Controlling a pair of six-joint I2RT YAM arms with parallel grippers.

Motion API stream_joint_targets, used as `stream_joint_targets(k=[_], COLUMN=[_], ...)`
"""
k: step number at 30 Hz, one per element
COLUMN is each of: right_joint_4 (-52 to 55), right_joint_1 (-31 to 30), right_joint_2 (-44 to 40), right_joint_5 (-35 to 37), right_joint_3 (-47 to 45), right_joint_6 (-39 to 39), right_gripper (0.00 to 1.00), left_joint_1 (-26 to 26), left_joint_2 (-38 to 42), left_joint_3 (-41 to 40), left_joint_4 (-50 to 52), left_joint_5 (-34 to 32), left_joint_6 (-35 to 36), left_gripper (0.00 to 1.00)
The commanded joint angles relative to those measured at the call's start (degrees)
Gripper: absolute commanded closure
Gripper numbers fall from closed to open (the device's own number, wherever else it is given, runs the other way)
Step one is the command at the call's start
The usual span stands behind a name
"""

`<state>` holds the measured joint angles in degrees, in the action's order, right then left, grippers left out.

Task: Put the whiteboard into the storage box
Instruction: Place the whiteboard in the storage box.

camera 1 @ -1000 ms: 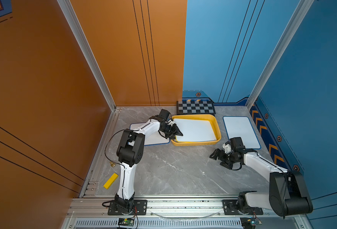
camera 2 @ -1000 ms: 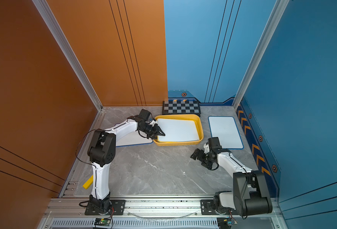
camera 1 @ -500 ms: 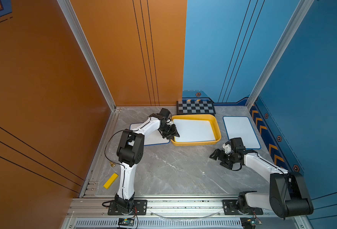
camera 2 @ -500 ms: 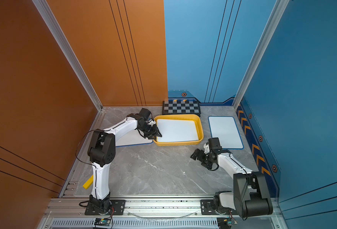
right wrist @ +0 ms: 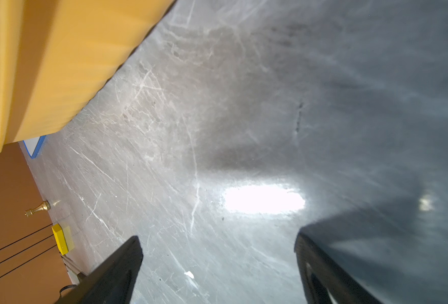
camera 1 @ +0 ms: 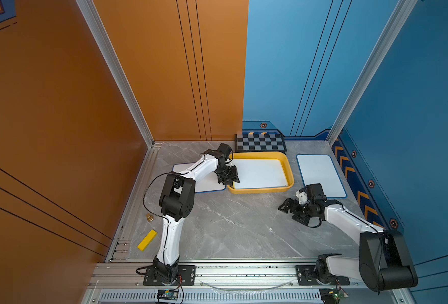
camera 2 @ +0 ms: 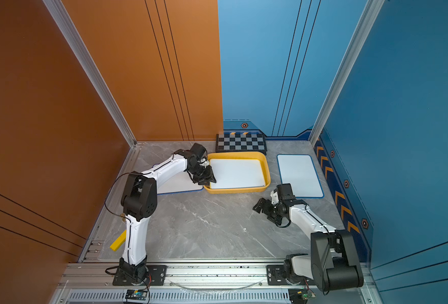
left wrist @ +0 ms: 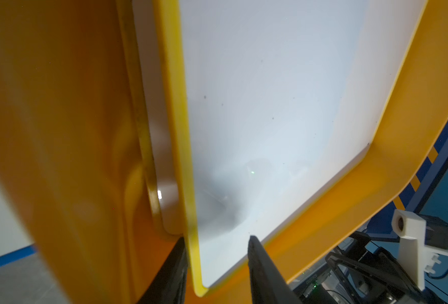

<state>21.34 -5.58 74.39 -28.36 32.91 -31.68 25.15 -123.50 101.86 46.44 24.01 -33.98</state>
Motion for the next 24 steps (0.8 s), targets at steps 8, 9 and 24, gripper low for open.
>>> stream_joint_targets(k=[8,9,24], right_joint_4=[3.2,3.1,2.6], right_joint_1=[-0.6,-0.6,-0.7], right_joint_2=[1.2,1.2,1.3], right_joint_5=[0.9,0.9,0.9], right_joint_3=[-4.3,-4.3,-4.4], right_joint_6=[0.4,0.5,0.7], right_gripper=[0.07,0.07,0.07], left_joint_1=[1.7,1.7,2.5], left_joint_2=[-3.3,-3.6,5.1], left_joint_3=[4.2,5.3,7.9], left_joint_4=[9.0,10.0,13.4], left_joint_5=[-7.5,-8.0,-13.2], left_joint_6=[-1.7,-1.8,-0.3], left_gripper=[0.6,0.6,0.59])
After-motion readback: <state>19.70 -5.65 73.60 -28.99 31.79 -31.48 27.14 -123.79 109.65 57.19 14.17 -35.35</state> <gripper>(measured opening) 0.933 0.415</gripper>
